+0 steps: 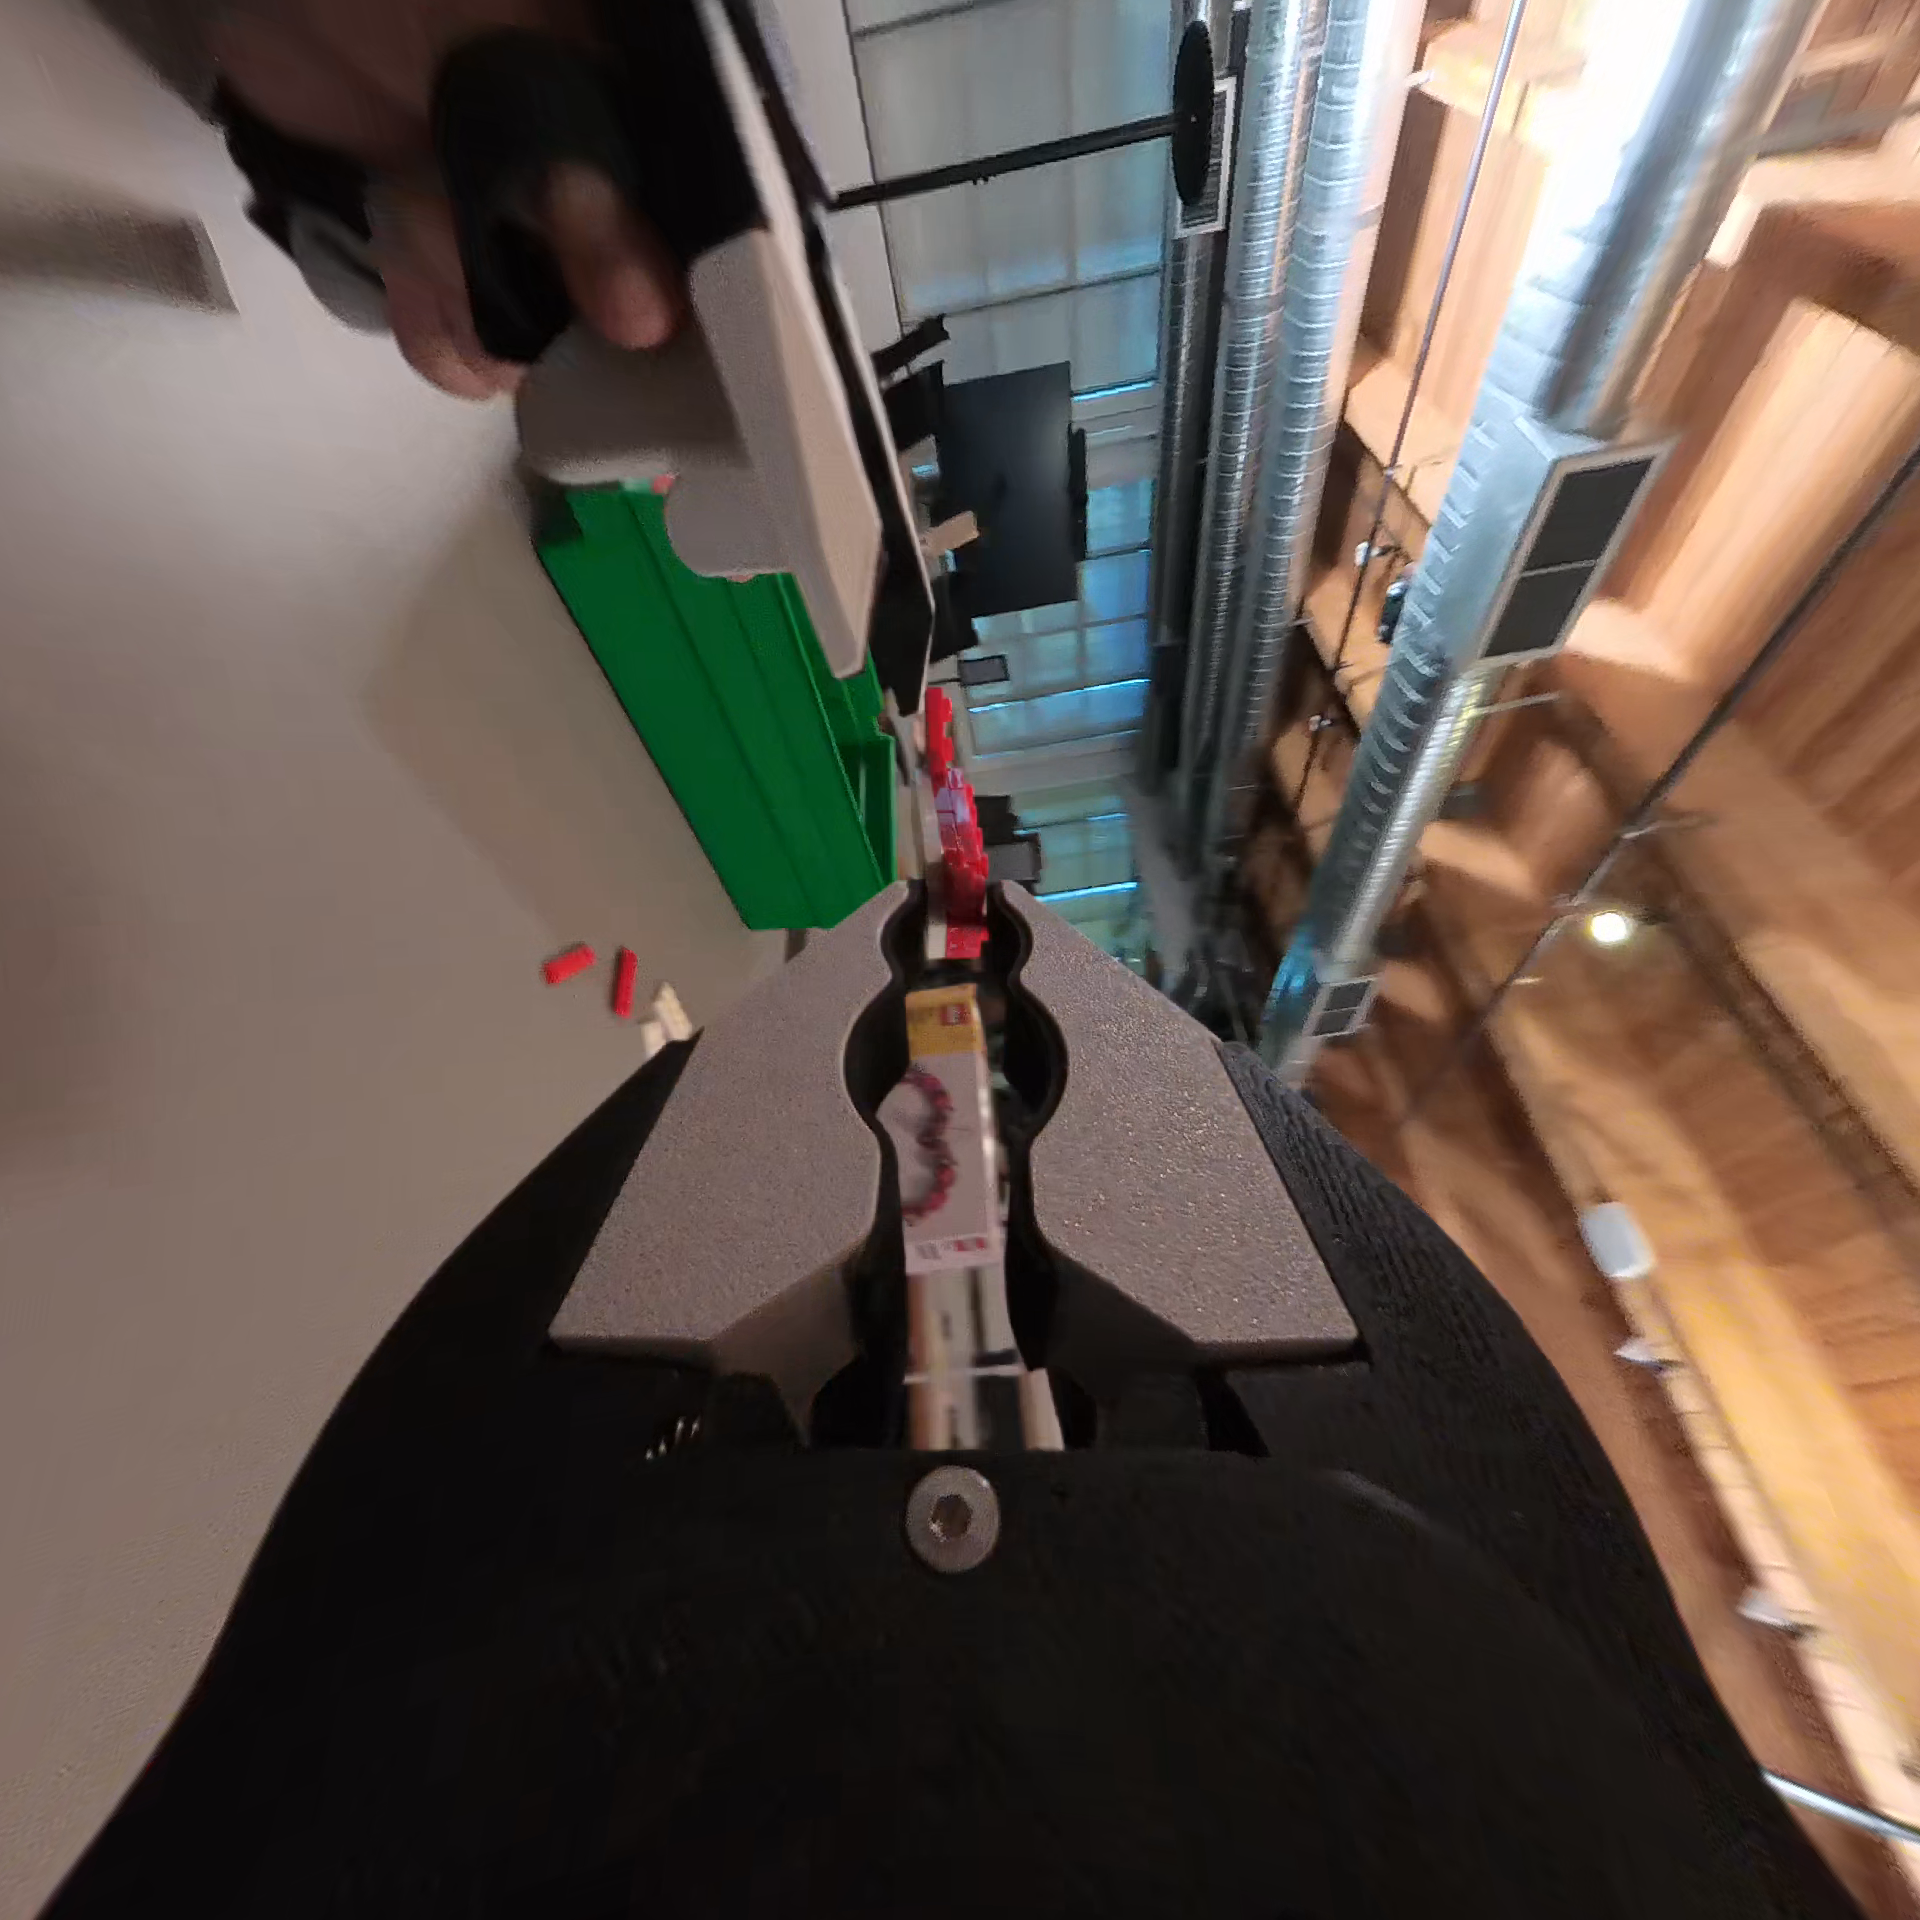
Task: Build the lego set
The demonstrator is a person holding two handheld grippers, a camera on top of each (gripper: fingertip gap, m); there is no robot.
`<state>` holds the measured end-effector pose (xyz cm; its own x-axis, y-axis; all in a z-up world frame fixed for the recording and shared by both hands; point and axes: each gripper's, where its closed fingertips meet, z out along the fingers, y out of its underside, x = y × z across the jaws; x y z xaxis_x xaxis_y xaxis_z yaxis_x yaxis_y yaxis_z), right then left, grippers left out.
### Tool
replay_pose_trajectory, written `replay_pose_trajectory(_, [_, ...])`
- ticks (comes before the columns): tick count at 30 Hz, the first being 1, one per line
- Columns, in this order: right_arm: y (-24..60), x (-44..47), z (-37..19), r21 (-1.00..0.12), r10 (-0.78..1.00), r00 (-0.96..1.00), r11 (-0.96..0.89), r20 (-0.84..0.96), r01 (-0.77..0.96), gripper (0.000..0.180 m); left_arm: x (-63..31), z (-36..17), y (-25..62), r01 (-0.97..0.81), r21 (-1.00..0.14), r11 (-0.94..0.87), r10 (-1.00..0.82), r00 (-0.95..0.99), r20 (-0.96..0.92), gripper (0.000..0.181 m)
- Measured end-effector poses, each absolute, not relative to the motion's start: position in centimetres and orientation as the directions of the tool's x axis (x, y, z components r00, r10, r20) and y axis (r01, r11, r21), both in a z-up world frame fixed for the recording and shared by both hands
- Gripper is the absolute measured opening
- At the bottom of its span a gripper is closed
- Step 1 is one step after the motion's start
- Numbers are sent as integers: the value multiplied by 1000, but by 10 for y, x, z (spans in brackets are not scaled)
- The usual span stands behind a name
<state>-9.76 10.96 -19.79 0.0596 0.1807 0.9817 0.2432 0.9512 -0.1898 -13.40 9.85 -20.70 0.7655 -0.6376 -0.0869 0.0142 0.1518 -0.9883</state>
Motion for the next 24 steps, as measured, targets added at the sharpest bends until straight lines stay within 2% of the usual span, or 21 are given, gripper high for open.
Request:
replay_pose_trajectory(4, [109, -100, -201, -31, 13, 67, 961, 998, 274, 9, -130, -213, 107, -36, -995, 94, -602, 794, -86, 37])
replay_pose_trajectory(7, [110, -101, -206, 21, -37, 49, 957, 998, 289, 9, -127, -208, 108, -4, -996, 95, -612, 789, -61, 25])
replay_pose_trajectory(9, [111, -101, -208, 36, -52, 44, 955, 998, 294, 9, -130, -211, 112, -8, -997, 74, -597, 800, -50, 17])
replay_pose_trajectory(12, [112, -101, -209, 44, -61, 49, 955, 997, 295, 9, -128, -215, 112, -19, -999, 47, -609, 792, -44, 15])
replay_pose_trajectory(14, [112, -101, -208, 55, -74, 56, 954, 996, 293, 9, -127, -215, 112, -14, -999, 45, -617, 786, -39, 6])
replay_pose_trajectory(20, [116, -100, -210, 76, -98, 57, 948, 994, 308, 9, -126, -219, 116, -30, -999, 18, -612, 790, -35, 6])
replay_pose_trajectory(24, [133, -95, -217, 82, -105, 45, 931, 993, 355, 31, -136, -232, 127, -52, -998, -31, -551, 834, -27, 5])
